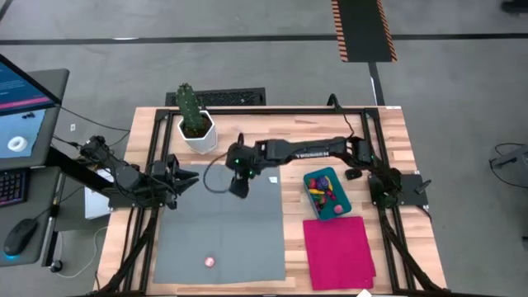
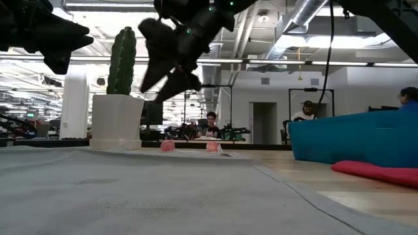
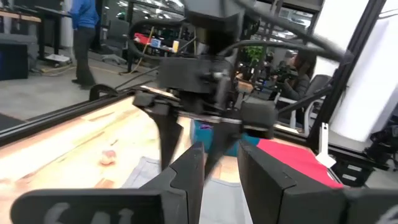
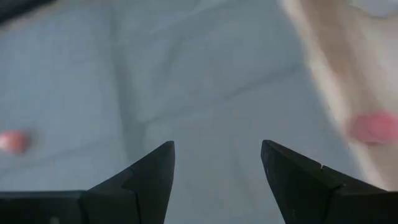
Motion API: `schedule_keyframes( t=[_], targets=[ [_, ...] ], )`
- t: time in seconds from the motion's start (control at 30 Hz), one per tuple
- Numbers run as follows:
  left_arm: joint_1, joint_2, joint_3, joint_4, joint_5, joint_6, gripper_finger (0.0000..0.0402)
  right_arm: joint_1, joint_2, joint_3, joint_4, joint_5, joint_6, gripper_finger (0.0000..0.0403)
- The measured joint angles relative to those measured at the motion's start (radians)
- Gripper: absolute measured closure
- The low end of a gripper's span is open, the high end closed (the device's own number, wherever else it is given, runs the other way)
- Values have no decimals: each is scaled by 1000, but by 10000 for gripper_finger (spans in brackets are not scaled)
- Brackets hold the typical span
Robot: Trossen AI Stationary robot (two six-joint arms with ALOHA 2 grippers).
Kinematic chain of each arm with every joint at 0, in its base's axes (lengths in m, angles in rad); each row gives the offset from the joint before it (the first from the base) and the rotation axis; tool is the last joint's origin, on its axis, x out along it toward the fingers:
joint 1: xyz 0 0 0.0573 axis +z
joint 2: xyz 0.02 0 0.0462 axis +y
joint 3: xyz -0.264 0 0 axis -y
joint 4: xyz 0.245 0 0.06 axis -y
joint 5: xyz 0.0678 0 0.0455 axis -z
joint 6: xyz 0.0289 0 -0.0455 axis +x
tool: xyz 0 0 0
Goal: Pick and placing Produce into tupperware
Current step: Put the pink peach into the blue bin
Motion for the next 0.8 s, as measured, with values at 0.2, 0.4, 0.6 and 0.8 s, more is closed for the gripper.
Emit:
schedule_keyframes(
  t=[0.2,0.4,0.6,0.8],
  targets=[
    [0,0,0,0,-44,1,315,-33,-1,-19,-19,26,32,138],
    [0,0,0,39,1,-8,315,-53,-1,-65,22,-17,11,138],
    [0,0,0,112,16,4,315,-116,-1,-126,166,-137,89,138],
    [0,0,0,113,-20,3,315,-93,6,-165,165,-111,164,138]
  ],
)
